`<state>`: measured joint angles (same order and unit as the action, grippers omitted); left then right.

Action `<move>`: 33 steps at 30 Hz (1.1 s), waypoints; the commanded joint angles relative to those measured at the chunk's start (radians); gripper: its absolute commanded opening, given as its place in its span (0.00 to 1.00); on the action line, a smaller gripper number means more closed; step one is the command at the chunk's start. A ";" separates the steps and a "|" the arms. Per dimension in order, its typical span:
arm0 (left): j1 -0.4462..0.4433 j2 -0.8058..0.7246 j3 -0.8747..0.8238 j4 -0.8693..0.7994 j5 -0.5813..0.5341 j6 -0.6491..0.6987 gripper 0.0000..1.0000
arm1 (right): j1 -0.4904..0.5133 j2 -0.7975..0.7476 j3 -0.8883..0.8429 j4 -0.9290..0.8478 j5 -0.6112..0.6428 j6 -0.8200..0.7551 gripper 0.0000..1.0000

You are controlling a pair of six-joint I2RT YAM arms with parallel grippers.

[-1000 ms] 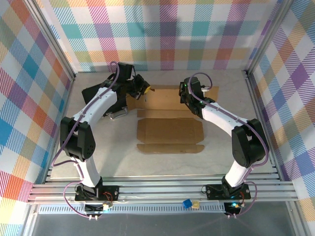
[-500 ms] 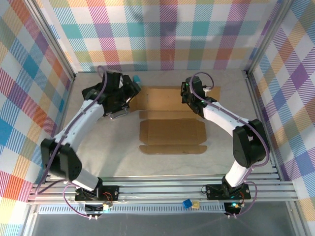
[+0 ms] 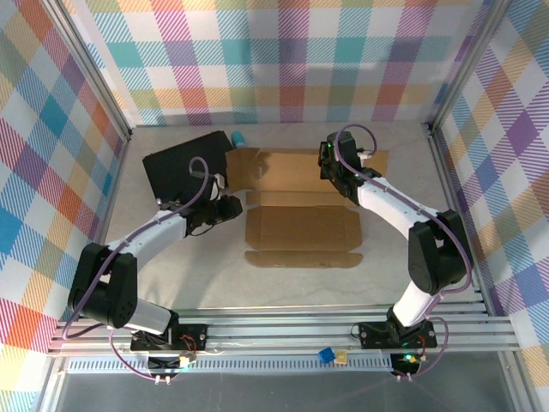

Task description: Fold the paper box

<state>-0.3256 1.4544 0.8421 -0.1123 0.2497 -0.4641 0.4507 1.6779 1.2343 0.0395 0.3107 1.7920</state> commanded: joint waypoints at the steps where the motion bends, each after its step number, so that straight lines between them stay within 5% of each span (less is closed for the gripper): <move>1: -0.003 0.050 -0.030 0.189 0.006 0.049 0.32 | -0.007 -0.048 0.037 -0.010 -0.008 -0.002 0.00; 7: -0.016 0.145 -0.014 0.224 -0.129 -0.007 0.26 | -0.013 -0.062 0.032 -0.023 -0.007 -0.002 0.00; 11: -0.028 0.190 -0.009 0.335 -0.076 -0.033 0.42 | -0.018 -0.059 0.035 -0.038 -0.012 0.002 0.00; 20: -0.038 0.319 0.069 0.345 -0.001 0.087 0.56 | -0.033 -0.037 0.052 -0.063 -0.042 0.018 0.00; 26: -0.038 0.381 0.075 0.454 0.048 0.160 0.59 | -0.045 -0.032 0.079 -0.094 -0.059 0.017 0.00; 33: -0.050 0.434 0.076 0.622 0.065 0.072 0.53 | -0.053 -0.014 0.108 -0.114 -0.069 0.009 0.00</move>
<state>-0.3611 1.8870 0.9009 0.3927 0.2974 -0.3664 0.4049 1.6466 1.3083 -0.0605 0.2569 1.7947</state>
